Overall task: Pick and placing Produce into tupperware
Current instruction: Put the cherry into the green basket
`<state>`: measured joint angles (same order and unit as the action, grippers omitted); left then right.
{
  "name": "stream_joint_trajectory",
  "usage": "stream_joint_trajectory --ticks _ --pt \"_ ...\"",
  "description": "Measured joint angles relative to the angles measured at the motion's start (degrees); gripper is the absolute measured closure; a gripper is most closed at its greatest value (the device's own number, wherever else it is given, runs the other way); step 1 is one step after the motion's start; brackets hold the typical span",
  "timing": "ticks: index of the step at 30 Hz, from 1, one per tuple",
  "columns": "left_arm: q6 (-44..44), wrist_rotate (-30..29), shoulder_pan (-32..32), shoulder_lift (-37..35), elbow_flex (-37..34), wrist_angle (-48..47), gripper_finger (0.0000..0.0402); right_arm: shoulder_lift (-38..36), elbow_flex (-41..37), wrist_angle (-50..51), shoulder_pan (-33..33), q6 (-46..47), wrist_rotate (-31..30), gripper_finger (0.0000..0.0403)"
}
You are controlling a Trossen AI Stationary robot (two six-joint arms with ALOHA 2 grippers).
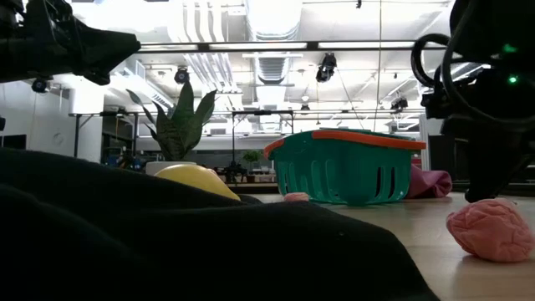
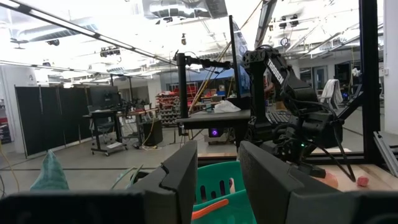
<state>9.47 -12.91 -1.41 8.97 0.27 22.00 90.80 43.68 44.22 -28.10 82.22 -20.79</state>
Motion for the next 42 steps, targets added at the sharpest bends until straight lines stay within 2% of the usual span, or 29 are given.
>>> stream_joint_trajectory --ticks 15,19,30,36,42 --pt "0.02 0.00 0.00 0.02 0.00 0.02 0.0294 -3.97 6.64 0.10 -0.02 -7.87 -0.10 0.0301" --pt "0.00 0.02 0.01 0.04 0.00 0.03 0.0294 -5.42 8.93 0.07 -0.12 -11.87 -1.81 0.0301" --pt "0.00 0.01 0.00 0.02 0.00 0.03 0.0294 -9.13 14.86 -0.02 -0.24 -31.18 -3.34 0.0301" --pt "0.00 0.01 0.00 0.11 0.00 0.00 0.0294 -9.68 17.49 -1.18 -2.85 -49.56 -3.25 0.0301" --pt "0.00 0.01 0.00 0.11 0.00 0.02 0.0294 -9.76 19.60 -1.08 -3.34 -56.18 -2.76 0.0301"
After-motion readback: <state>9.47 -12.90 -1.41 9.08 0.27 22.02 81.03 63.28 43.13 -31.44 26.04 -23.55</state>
